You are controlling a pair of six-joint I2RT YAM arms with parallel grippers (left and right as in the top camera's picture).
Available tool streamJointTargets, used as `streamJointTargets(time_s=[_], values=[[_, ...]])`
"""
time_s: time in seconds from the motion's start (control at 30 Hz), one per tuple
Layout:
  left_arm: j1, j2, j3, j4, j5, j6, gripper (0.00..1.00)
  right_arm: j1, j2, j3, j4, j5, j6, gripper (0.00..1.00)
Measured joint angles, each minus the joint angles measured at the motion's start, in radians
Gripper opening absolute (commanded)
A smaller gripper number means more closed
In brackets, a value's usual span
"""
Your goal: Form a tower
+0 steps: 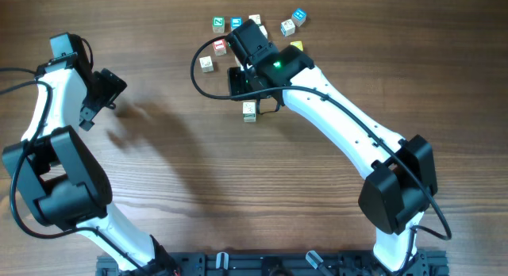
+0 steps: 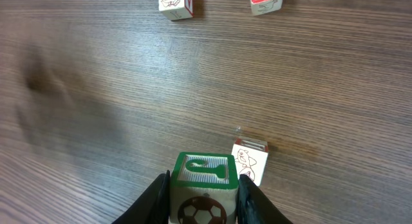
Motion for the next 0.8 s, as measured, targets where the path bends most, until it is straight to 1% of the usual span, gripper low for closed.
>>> streamJointTargets(time_s=[0.53, 0.57, 0.6, 0.8], values=[[0.000, 0.000, 0.000, 0.000, 0.000, 0.000, 1.00, 0.000, 0.000, -0.001, -0.003, 0.008, 0.000, 0.16], [0.000, 0.000, 0.000, 0.000, 0.000, 0.000, 1.00, 0.000, 0.000, -0.004, 0.000, 0.008, 0.000, 0.16], [0.000, 0.000, 0.000, 0.000, 0.000, 0.000, 1.00, 0.000, 0.000, -0.009, 0.001, 0.008, 0.000, 0.19], [0.000, 0.000, 0.000, 0.000, 0.000, 0.000, 1.00, 0.000, 0.000, -0.030, 0.013, 0.008, 0.000, 0.18]])
